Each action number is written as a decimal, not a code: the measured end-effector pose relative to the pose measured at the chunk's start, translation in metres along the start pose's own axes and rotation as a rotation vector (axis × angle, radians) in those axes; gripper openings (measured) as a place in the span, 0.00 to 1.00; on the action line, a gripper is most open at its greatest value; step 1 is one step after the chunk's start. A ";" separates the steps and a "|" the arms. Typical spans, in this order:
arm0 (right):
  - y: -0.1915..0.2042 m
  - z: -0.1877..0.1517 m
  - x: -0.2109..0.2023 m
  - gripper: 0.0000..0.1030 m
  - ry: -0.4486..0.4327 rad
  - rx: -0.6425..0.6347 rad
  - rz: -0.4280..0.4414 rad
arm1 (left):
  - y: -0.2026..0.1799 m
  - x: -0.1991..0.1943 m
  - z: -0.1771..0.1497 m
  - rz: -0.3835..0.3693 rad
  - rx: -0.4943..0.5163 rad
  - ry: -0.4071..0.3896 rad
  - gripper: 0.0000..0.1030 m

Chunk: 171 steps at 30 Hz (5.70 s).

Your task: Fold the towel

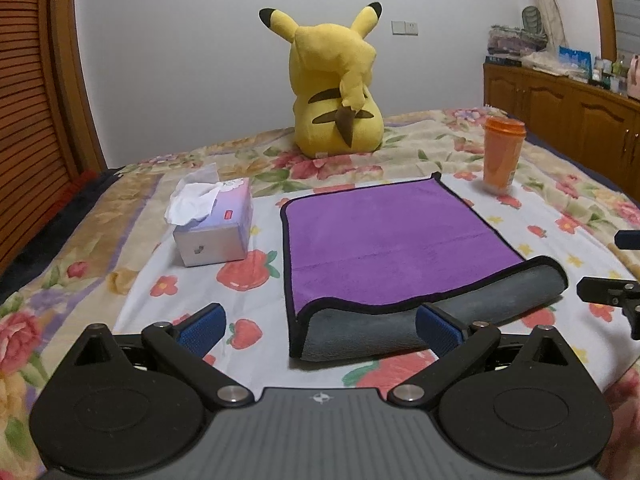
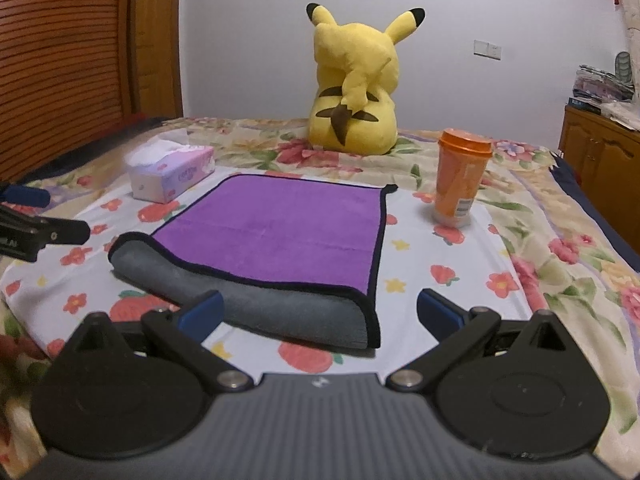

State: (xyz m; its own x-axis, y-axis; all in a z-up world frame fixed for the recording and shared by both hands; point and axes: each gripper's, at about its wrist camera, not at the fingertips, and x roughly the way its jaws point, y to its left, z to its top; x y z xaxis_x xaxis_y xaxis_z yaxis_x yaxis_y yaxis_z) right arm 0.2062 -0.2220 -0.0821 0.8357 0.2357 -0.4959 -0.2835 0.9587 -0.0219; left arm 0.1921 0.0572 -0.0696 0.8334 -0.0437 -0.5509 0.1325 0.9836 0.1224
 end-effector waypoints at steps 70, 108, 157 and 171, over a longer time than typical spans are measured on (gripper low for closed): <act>-0.033 0.012 0.079 0.04 0.271 0.038 0.040 | 0.034 0.070 -0.012 -0.190 -0.147 0.108 0.08; -0.043 0.069 0.073 0.03 0.117 -0.033 0.065 | 0.022 0.057 0.044 -0.185 -0.053 -0.041 0.07; -0.044 0.144 0.127 0.03 0.010 -0.145 0.017 | 0.047 0.107 0.131 -0.162 -0.059 -0.102 0.07; -0.050 0.147 0.163 0.03 -0.030 -0.155 -0.036 | 0.057 0.153 0.139 -0.139 -0.076 -0.088 0.07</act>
State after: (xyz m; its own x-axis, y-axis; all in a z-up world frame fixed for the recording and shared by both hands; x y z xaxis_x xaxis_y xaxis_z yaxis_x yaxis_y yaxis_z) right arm 0.4258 -0.2085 -0.0344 0.8598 0.2083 -0.4663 -0.3202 0.9312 -0.1744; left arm 0.4015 0.0818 -0.0326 0.8543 -0.1919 -0.4831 0.2116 0.9772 -0.0140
